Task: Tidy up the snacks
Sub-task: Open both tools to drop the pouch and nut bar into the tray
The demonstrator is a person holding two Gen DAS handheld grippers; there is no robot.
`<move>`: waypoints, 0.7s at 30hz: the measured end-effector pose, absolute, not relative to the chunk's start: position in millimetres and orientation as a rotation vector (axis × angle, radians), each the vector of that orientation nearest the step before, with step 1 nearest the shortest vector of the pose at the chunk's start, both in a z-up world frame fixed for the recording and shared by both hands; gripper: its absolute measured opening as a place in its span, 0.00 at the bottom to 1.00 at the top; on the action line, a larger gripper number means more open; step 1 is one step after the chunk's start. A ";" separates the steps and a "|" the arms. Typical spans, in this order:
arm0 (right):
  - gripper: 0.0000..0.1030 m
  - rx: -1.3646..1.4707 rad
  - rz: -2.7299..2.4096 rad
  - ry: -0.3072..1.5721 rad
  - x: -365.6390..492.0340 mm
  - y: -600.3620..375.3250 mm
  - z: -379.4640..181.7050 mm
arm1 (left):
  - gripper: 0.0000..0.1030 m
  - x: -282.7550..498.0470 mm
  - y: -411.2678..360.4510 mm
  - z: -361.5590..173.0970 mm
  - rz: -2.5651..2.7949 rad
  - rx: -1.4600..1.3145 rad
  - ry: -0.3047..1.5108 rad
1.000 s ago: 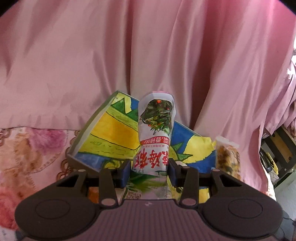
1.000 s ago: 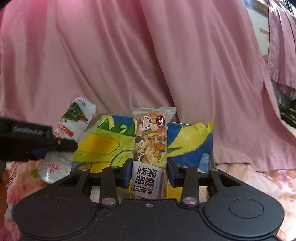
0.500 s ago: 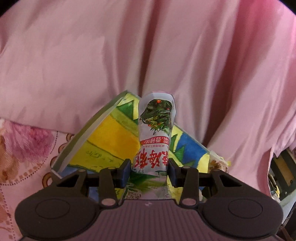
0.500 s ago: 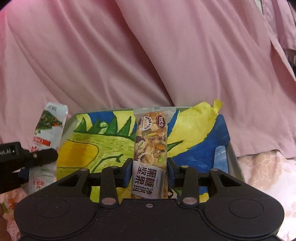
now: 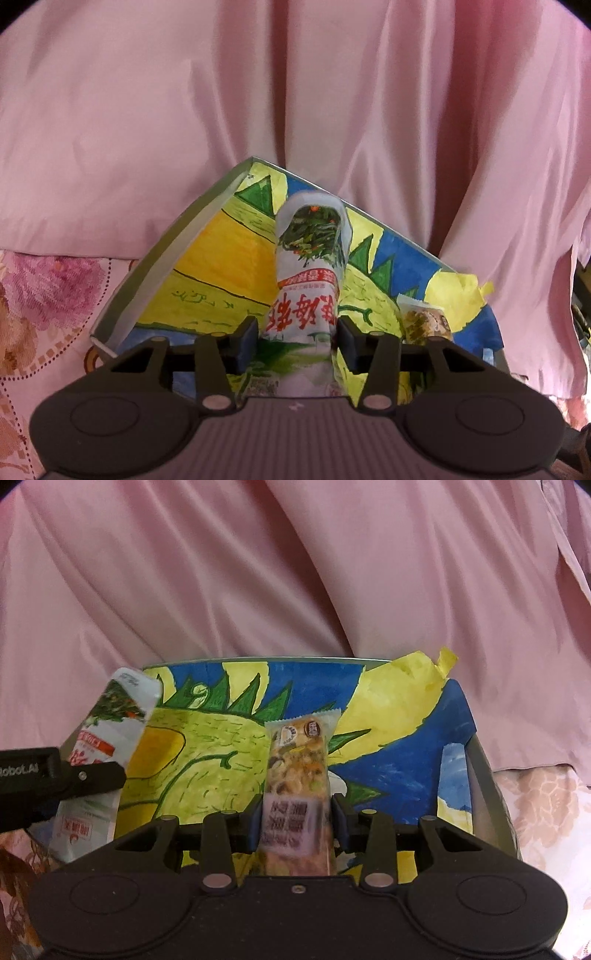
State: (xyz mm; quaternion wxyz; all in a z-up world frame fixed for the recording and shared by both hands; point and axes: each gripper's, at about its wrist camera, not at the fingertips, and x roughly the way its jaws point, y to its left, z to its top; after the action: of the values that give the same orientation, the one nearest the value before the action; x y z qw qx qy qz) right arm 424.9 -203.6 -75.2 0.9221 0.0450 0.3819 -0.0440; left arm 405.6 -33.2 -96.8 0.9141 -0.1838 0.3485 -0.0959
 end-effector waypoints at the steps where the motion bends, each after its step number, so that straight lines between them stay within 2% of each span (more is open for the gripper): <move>1: 0.43 0.093 -0.092 0.784 424.4 -203.2 -74.7 | 0.54 408.4 -35.4 -96.5 -0.202 -0.378 0.715; 2: 0.45 0.097 -0.090 0.784 423.8 -203.4 -73.6 | 0.58 405.1 -35.5 -94.2 -0.207 -0.378 0.712; 4: 0.57 0.109 -0.092 0.786 422.6 -204.0 -71.7 | 0.62 403.9 -37.3 -92.1 -0.213 -0.368 0.708; 5: 0.60 0.108 -0.096 0.785 421.6 -203.9 -70.7 | 0.67 402.6 -37.8 -90.4 -0.206 -0.365 0.704; 7: 0.66 0.090 -0.101 0.778 416.9 -202.6 -66.4 | 0.68 401.8 -40.2 -88.2 -0.191 -0.364 0.696; 9: 0.72 0.074 -0.109 0.764 411.3 -201.6 -60.0 | 0.73 399.4 -39.9 -82.5 -0.195 -0.367 0.692; 11: 0.77 0.064 -0.113 0.740 404.3 -201.1 -49.6 | 0.81 393.1 -37.8 -71.8 -0.187 -0.367 0.681; 13: 0.85 0.044 -0.114 0.707 395.1 -199.1 -36.1 | 0.83 382.4 -34.9 -57.9 -0.183 -0.349 0.656; 17: 0.90 0.041 -0.110 0.654 374.5 -195.0 -8.5 | 0.95 357.9 -31.5 -28.3 -0.169 -0.299 0.609; 21: 0.96 0.051 -0.110 0.596 348.3 -189.3 22.0 | 0.99 324.3 -27.3 3.1 -0.103 -0.227 0.535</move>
State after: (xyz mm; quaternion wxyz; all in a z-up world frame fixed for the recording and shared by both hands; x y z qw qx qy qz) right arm 348.3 -189.3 22.0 0.9541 0.0252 0.2935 -0.0540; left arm 324.3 -27.3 3.1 0.9567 -0.1120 0.2636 -0.0509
